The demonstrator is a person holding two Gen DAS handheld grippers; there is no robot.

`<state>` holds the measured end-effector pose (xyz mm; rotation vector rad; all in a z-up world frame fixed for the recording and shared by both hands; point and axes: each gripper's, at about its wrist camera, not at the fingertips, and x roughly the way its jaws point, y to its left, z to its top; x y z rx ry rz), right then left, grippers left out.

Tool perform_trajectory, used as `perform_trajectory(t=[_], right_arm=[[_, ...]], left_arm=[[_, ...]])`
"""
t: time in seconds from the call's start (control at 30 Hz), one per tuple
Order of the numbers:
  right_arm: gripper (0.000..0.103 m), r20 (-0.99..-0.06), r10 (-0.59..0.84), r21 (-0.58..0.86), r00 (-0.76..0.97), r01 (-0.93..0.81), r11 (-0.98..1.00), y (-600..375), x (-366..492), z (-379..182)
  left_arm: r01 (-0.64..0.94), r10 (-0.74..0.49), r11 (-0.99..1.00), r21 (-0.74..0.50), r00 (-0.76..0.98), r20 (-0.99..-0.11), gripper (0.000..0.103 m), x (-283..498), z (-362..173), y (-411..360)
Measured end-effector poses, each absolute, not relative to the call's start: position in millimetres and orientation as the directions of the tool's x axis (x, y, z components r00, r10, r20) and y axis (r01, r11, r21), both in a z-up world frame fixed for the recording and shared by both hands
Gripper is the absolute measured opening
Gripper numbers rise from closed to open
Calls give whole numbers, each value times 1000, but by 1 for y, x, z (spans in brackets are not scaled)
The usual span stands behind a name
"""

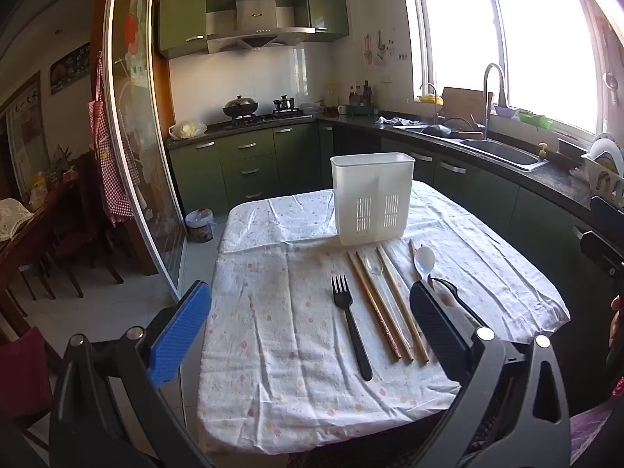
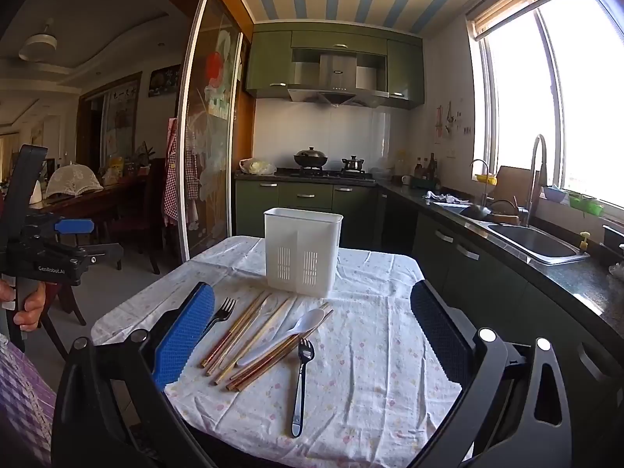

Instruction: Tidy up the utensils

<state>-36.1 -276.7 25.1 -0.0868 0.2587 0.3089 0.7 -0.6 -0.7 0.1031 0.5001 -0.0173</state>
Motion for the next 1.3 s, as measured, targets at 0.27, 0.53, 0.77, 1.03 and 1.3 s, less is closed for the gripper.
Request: perform_trajectory(t=[0.27, 0.53, 0.77, 1.03, 1.3], right_arm=[[99, -271, 296, -23, 916, -314, 949, -279, -33, 25], [99, -300, 265, -7, 916, -280, 960, -282, -26, 20], [99, -338, 252, 31, 907, -257, 966, -289, -18, 18], [99, -347, 254, 23, 903, -263, 965, -284, -15, 15], [99, -348, 255, 22, 902, -264, 964, -283, -14, 13]], left_arm=[[34, 21, 994, 104, 870, -492, 97, 4, -7, -9], [51, -1, 995, 86, 866, -499, 97, 3, -10, -1], [52, -1, 995, 88, 866, -500, 97, 4, -9, -1], [50, 1, 995, 89, 868, -497, 97, 4, -11, 0], [49, 3, 995, 92, 867, -499, 97, 2, -10, 2]])
